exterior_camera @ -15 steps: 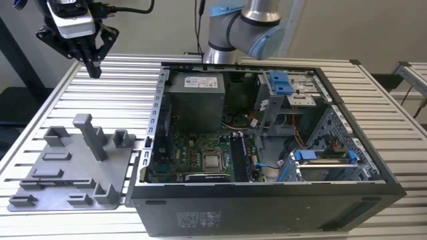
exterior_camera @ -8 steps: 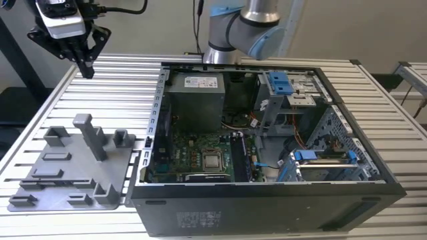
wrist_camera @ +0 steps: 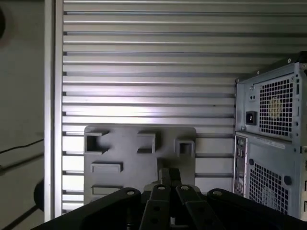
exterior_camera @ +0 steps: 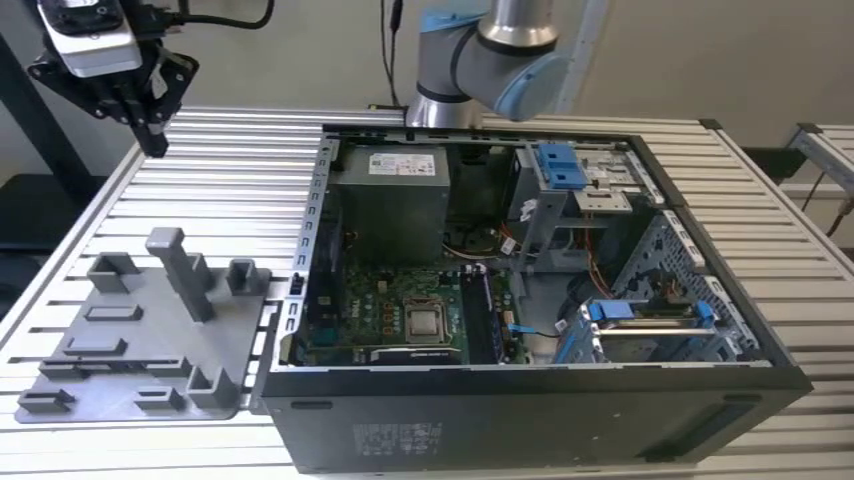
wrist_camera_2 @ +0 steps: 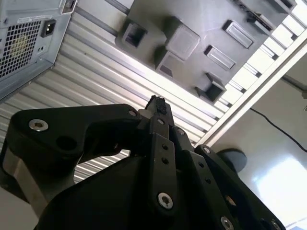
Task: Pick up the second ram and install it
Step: 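Reach for the second ram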
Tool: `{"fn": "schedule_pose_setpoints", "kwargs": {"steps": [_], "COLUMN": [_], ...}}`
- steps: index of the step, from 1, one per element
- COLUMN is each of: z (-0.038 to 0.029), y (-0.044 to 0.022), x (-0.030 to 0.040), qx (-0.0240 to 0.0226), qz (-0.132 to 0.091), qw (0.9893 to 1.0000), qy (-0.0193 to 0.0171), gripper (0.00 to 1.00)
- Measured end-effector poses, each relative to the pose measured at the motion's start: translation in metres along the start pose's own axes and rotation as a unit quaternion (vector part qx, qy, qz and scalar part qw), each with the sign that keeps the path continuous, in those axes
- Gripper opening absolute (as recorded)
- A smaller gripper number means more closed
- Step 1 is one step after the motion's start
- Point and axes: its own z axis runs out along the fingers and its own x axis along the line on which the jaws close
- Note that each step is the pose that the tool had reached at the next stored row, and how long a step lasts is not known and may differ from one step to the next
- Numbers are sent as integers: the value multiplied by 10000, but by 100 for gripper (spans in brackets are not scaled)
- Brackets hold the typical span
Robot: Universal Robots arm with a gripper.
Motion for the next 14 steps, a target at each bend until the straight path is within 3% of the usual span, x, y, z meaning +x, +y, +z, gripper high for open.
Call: {"fn": "schedule_pose_setpoints", "kwargs": {"steps": [10,14], "z": [2,1], "y": [-1,-2], "x": [275,339], "qx": [-7,-8], "qz": [-29,-35], "qw": [10000,10000], "qy": [1,2], "gripper": [11,11]}}
